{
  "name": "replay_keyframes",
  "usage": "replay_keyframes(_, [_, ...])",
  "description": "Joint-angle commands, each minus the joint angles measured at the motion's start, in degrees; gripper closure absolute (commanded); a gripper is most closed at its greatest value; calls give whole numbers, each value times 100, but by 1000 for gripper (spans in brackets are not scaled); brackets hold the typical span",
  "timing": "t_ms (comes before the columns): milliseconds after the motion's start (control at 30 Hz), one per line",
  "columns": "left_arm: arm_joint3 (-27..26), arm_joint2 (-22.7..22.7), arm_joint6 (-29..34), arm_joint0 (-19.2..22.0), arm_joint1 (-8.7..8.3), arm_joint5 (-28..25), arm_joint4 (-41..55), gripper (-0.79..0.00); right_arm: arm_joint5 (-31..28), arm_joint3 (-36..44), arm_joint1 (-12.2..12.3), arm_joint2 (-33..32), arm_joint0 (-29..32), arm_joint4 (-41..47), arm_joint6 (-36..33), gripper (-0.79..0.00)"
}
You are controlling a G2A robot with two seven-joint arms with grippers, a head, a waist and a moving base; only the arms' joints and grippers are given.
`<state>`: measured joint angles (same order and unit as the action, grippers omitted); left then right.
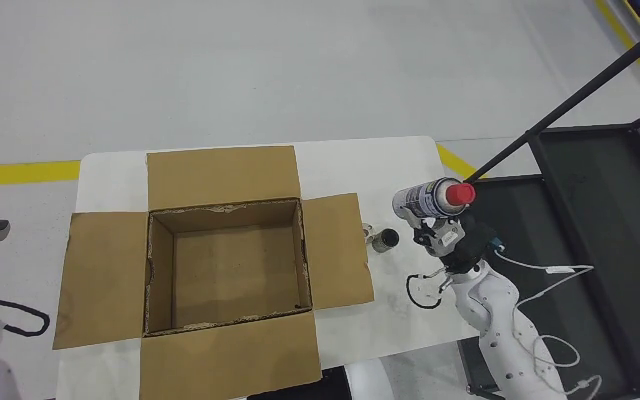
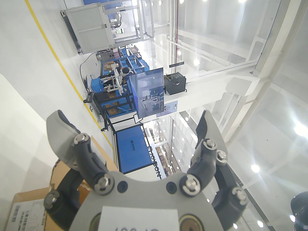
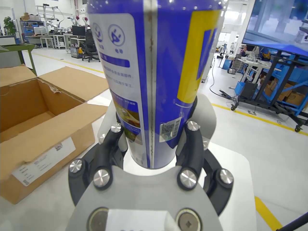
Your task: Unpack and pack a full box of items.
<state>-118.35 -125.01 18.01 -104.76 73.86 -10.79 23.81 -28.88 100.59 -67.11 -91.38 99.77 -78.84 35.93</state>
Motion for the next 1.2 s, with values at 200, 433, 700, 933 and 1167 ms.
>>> replay_keyframes(200, [0, 0, 0, 0, 0, 0, 0, -785, -9, 1402, 9, 250, 167, -147, -1257, 0])
replay_keyframes(433, [0, 0, 0, 0, 0, 0, 0, -785, -193, 2006, 6, 820, -154, -298, -2667, 0])
replay_keyframes(700, [0, 0, 0, 0, 0, 0, 0, -785, -337, 2411, -6, 1530, -495, -572, -3803, 0])
replay_keyframes(933, [0, 0, 0, 0, 0, 0, 0, -785, -213, 2676, -39, 2158, -766, -790, -4990, 0])
replay_keyframes(1167, [0, 0, 0, 0, 0, 0, 0, -785, 220, 2652, -142, 2861, -1313, -803, -6092, 0])
